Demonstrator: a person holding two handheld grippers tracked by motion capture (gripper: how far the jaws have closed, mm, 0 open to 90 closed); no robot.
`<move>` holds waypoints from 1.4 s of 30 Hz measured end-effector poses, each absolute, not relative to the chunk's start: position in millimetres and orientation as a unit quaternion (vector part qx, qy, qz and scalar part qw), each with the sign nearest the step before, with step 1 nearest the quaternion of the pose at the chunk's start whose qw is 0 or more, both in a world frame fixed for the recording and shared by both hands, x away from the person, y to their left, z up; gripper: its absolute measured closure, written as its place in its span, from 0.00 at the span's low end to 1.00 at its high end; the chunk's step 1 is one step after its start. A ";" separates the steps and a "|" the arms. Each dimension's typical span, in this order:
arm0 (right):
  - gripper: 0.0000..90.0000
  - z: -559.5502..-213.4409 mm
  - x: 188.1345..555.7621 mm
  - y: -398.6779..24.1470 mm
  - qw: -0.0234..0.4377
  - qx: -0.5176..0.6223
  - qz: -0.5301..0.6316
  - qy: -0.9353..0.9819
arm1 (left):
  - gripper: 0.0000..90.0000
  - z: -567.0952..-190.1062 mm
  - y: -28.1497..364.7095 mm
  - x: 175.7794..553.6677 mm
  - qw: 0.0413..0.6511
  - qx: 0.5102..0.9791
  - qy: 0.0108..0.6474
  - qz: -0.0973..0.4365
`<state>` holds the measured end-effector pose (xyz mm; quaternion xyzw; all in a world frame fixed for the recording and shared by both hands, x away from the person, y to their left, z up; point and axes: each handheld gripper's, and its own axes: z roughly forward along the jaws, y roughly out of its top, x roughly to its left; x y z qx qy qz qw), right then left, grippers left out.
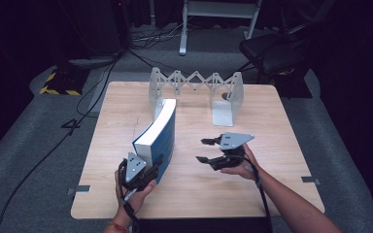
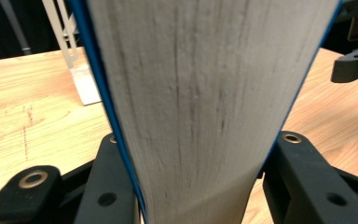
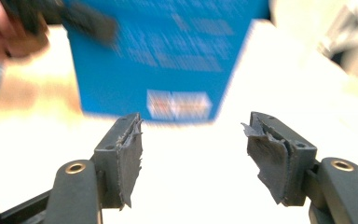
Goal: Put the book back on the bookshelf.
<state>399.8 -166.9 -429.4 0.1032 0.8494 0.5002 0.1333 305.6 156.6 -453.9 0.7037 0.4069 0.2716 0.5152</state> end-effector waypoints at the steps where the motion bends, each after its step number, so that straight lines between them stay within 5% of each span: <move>1: 0.40 -432.1 400.4 -180.0 0.141 0.113 0.488 0.854 | 0.67 -454.2 156.8 306.8 0.517 0.704 0.405 0.271; 8: 0.40 -457.0 403.5 -273.7 0.170 0.205 0.421 0.867 | 0.61 -454.5 159.8 324.4 0.536 0.700 0.397 0.254; 18: 0.38 -482.5 415.7 -338.2 0.172 0.285 0.378 0.864 | 0.66 -452.6 162.4 343.4 0.557 0.713 0.376 0.202; 42: 0.36 -492.4 418.6 -347.9 0.124 0.294 0.396 0.861 | 0.64 -450.7 27.3 348.6 0.590 0.779 0.207 0.044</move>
